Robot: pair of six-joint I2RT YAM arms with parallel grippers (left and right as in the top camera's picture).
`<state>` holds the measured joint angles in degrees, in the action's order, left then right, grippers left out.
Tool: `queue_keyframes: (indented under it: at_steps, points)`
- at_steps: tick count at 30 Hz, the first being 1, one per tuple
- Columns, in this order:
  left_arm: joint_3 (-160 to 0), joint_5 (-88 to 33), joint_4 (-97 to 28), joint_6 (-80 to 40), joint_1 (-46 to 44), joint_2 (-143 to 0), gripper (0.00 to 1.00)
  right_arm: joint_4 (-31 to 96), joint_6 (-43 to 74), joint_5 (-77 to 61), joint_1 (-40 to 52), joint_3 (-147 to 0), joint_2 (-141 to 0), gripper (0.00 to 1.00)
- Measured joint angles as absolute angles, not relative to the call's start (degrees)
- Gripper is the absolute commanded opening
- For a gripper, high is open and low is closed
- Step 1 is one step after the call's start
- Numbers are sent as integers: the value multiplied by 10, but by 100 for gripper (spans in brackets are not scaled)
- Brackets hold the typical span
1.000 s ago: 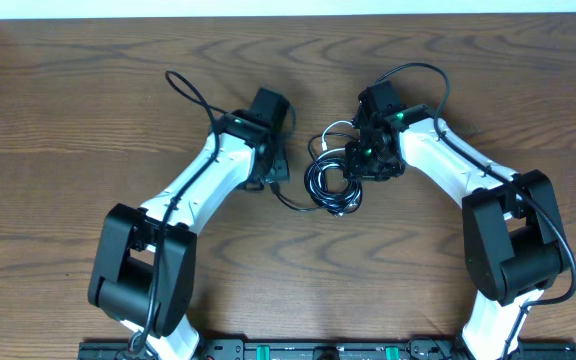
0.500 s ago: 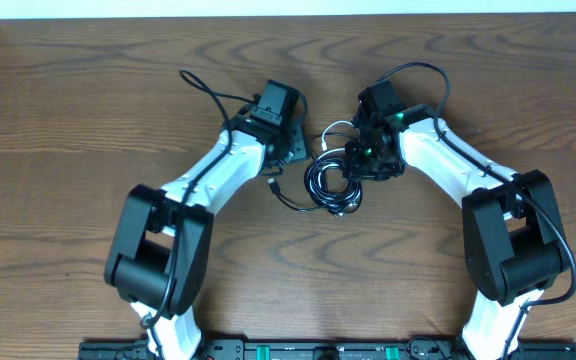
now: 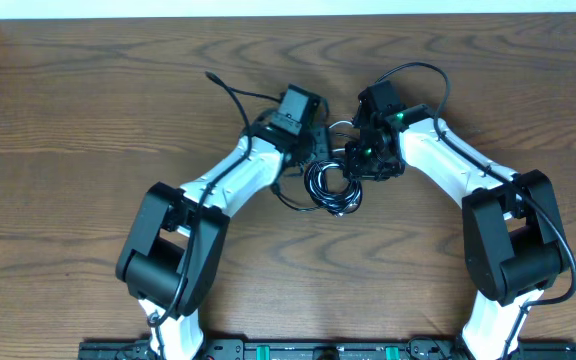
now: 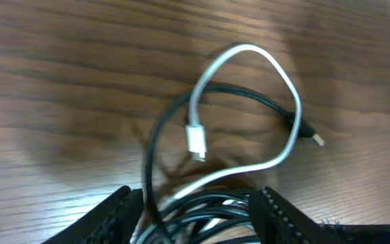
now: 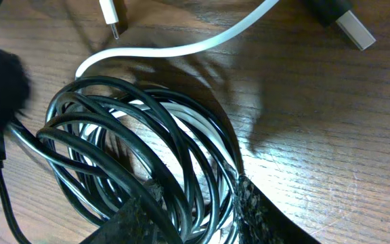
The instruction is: Untangle cables
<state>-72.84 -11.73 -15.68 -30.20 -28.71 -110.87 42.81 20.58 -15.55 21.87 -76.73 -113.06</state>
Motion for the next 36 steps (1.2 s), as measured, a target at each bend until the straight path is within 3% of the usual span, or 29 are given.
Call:
queue_keyframes:
  at_steps: [2,3,4,5,9,18,27,36]
  points:
    - [-728,-112,-153,-302,-300,-1115,50,428,206,-156,219,-767,-1131,33]
    - [-728,-103,-153,-302,-309,-1124,41,428,206,-156,219,-767,-1131,32]
    - [-728,-96,-153,-302,-314,-1136,29,428,206,-156,219,-767,-1131,32]
    - [-728,-90,-152,-300,-316,-1146,7,428,206,-156,219,-767,-1131,32]
    - [-728,-78,-152,-295,-306,-1159,7,429,208,-156,219,-767,-1131,24]
    - [-727,-78,-206,-287,-306,-954,7,428,208,-155,219,-767,-1131,29]
    - [-727,-91,-253,-284,-306,-950,8,391,209,-154,219,-767,-1131,38]
    - [-727,-9,-209,-280,-306,-1000,9,340,213,-232,219,-766,-1131,45]
